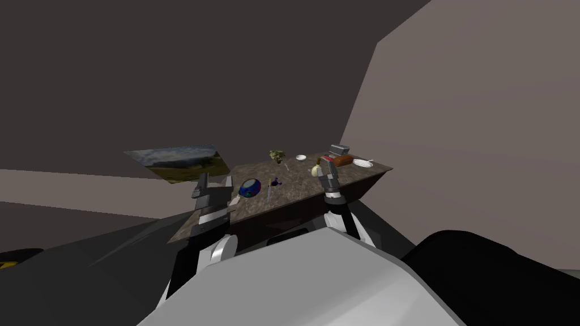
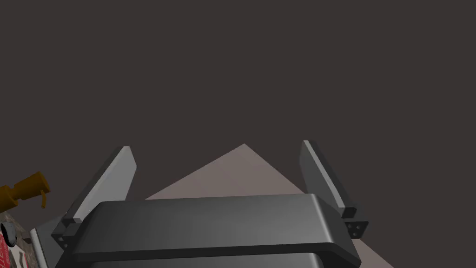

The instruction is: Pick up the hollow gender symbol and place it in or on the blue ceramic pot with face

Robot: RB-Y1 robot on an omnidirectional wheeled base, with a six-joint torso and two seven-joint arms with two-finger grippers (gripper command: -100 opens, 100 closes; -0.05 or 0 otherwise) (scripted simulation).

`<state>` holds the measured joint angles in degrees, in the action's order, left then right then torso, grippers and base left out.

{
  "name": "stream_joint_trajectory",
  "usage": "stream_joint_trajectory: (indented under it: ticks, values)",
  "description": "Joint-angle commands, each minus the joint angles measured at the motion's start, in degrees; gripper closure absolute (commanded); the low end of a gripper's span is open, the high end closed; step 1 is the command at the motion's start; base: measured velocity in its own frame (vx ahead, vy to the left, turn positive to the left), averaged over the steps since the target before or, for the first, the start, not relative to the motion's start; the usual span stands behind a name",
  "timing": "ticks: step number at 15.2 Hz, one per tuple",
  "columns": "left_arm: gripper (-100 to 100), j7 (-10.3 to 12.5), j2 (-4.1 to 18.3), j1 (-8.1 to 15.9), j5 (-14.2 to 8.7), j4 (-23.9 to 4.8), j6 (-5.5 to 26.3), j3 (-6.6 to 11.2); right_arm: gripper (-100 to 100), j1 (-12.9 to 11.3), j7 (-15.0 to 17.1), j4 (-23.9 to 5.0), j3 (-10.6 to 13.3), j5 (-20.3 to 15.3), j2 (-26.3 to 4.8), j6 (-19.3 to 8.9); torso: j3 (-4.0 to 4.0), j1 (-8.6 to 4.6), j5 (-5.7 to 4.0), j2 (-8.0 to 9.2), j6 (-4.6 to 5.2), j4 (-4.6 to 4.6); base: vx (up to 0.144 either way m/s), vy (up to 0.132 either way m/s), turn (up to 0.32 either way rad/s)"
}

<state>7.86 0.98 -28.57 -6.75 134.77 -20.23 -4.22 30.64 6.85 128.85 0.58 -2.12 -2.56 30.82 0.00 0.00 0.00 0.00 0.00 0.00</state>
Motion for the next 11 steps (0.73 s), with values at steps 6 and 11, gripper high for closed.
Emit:
stream_joint_trajectory:
  ticks: [6, 11]
  values:
    - [-100, 1.8, 5.9, 2.6, -1.4, -3.7, 3.3, 2.39, 0, 0.0, 0.0, 0.0, 0.0, 0.0, 0.0, 0.0, -0.03, -0.24, -0.05, -0.05, 0.01, -0.01, 0.006, -0.049, -0.026]
    - [-100, 4.4, 7.4, 6.4, -3.3, -9.1, 8.0, 5.81, 0, 0.0, 0.0, 0.0, 0.0, 0.0, 0.0, 0.0, -0.03, -0.53, -0.11, -0.05, 0.01, -0.01, 0.001, -0.125, -0.042]
